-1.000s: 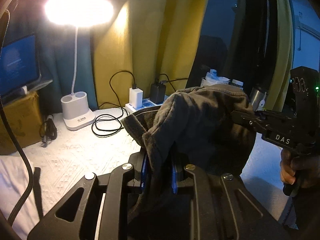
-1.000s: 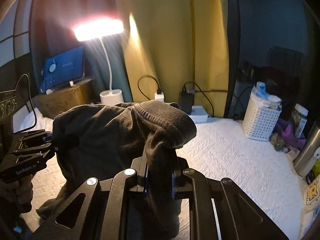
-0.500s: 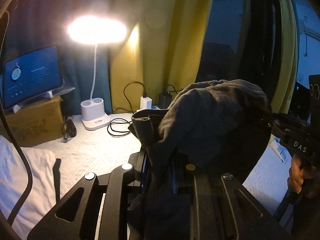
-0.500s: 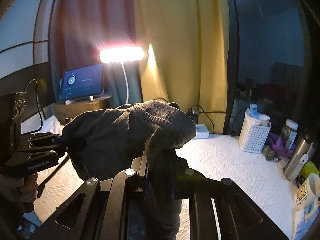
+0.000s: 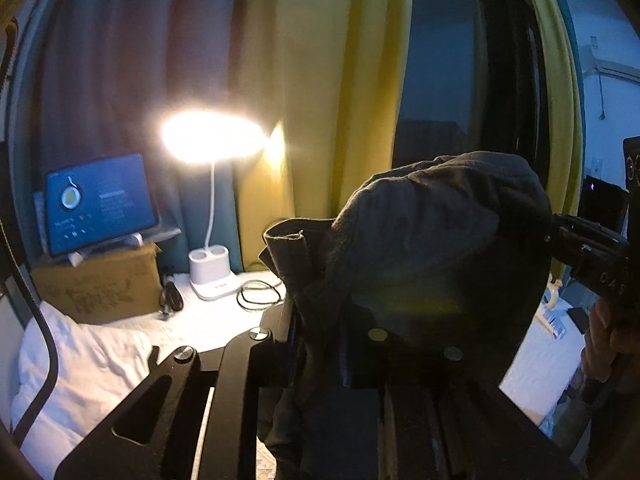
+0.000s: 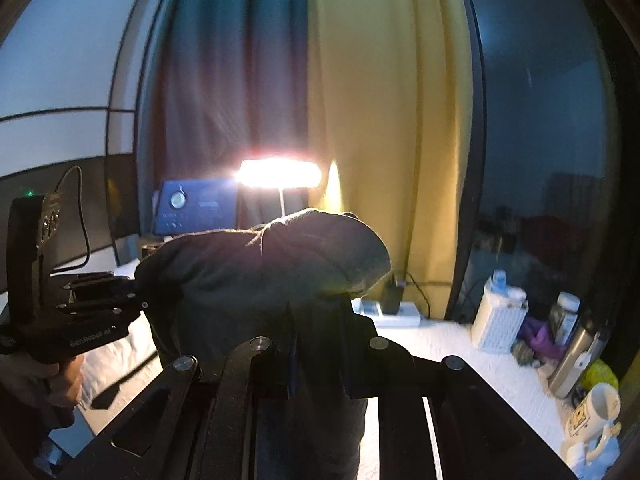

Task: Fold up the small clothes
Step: 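Lift the shirt end with both grippers and fold it over the body, then lower the folded end onto the shirt and open both grippers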

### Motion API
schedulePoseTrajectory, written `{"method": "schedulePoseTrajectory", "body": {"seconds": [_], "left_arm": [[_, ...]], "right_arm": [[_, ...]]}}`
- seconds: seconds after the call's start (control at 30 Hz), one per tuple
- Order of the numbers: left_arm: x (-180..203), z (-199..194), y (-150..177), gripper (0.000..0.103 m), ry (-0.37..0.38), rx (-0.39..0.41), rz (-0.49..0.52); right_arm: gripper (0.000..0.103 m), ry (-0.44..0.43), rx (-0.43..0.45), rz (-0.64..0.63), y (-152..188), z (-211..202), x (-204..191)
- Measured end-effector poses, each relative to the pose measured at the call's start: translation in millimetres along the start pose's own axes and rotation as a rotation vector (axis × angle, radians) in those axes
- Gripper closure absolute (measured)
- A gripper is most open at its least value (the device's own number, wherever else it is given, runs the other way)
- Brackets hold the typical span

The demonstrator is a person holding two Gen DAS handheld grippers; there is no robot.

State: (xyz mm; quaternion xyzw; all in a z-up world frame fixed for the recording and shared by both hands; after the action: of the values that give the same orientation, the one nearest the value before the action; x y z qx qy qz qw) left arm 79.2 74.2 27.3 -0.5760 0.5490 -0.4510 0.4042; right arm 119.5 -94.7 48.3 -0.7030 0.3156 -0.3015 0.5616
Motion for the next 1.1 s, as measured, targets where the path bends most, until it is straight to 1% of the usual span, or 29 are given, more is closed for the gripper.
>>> {"method": "schedulePoseTrajectory", "body": {"seconds": [0.27, 0.47, 0.63, 0.73, 0.8, 0.9, 0.97, 1.0, 1.03, 1.1], "left_arm": [[-13.3, -48.4, -26.3, 0.089, -0.041, 0.078, 0.005], [-28.2, -87.9, -43.1, 0.089, -0.098, 0.130, 0.024], [-39.7, -108.7, -46.6, 0.089, -0.147, 0.137, 0.038], [-45.2, -119.0, -40.5, 0.089, -0.170, 0.118, 0.041], [-48.2, -119.4, -33.0, 0.089, -0.178, 0.097, 0.038], [-57.5, -111.1, -19.4, 0.089, -0.191, 0.065, 0.027], [-65.3, -99.6, -10.5, 0.089, -0.194, 0.043, 0.028], [-70.8, -89.6, -3.5, 0.089, -0.197, 0.022, 0.021], [-75.6, -80.6, 2.4, 0.089, -0.197, 0.001, 0.009], [-89.5, -58.2, 16.7, 0.089, -0.206, -0.041, -0.010]], "right_arm": [[0.088, -0.051, 0.106, -0.058, -43.2, -34.9, -38.6], [0.089, -0.098, 0.169, -0.090, -66.2, -53.5, -69.9], [0.089, -0.144, 0.184, -0.094, -73.7, -55.6, -91.2], [0.090, -0.171, 0.182, -0.088, -74.5, -54.9, -102.9], [0.090, -0.184, 0.176, -0.085, -73.0, -52.9, -109.3], [0.091, -0.205, 0.128, -0.067, -62.4, -39.1, -114.0], [0.092, -0.204, 0.095, -0.069, -51.3, -24.7, -116.4], [0.095, -0.199, 0.085, -0.072, -46.1, -17.7, -117.4], [0.095, -0.192, 0.075, -0.073, -41.8, -10.3, -118.5], [0.096, -0.192, 0.024, -0.052, -27.2, 11.5, -117.9]]}}
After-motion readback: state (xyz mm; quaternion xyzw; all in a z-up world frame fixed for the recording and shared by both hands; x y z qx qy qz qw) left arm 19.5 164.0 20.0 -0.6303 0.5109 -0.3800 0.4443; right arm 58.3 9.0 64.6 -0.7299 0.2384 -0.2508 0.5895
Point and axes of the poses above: each gripper's, at about its wrist camera, not at the fingertips, and z roughly the way its jaws point, x to its right, y to its underside, the point moved 8 cm from there along z, roughly the way its jaws point, and after that the axes turned 5 degrees about x, right-handed, at the moved point
